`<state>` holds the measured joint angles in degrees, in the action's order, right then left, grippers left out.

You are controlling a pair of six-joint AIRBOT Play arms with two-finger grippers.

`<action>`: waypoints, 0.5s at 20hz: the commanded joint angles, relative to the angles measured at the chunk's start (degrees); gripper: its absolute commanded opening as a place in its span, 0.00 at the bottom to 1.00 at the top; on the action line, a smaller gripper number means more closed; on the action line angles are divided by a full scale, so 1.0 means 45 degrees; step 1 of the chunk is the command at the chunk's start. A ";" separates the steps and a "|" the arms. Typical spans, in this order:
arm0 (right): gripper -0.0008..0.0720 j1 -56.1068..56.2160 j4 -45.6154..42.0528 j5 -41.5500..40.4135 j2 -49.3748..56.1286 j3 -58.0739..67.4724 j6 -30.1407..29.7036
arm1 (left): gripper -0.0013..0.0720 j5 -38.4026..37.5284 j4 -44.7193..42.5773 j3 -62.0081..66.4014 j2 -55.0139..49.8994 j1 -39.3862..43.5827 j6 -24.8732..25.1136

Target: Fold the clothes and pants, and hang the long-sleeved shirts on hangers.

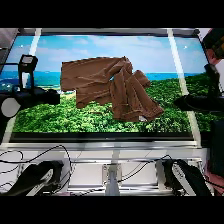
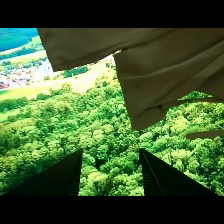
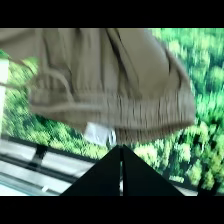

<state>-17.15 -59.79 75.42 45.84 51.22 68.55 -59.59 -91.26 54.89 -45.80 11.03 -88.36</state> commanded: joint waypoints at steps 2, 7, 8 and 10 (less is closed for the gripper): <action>0.55 0.0000 -0.0175 -0.2803 0.0170 -0.3264 0.0423 | 0.60 0.0112 0.0981 -0.0301 -0.0413 0.0005 0.0010; 0.87 0.0000 -0.0005 -0.4935 0.2395 -0.4206 0.2103 | 0.60 0.0121 0.0976 -0.0301 -0.0913 0.0005 0.0010; 0.87 0.0000 0.0243 -0.5042 0.2973 -0.4187 0.2098 | 0.60 0.0126 0.0976 -0.0306 -0.1015 0.0005 0.0010; 0.87 0.0000 0.1491 -0.5668 0.4017 -0.4187 0.2084 | 0.60 0.0121 0.0981 -0.0306 -0.1248 0.0005 0.0010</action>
<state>-17.15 -58.08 54.92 57.82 33.41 76.23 -59.07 -87.15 53.56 -50.11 11.03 -88.33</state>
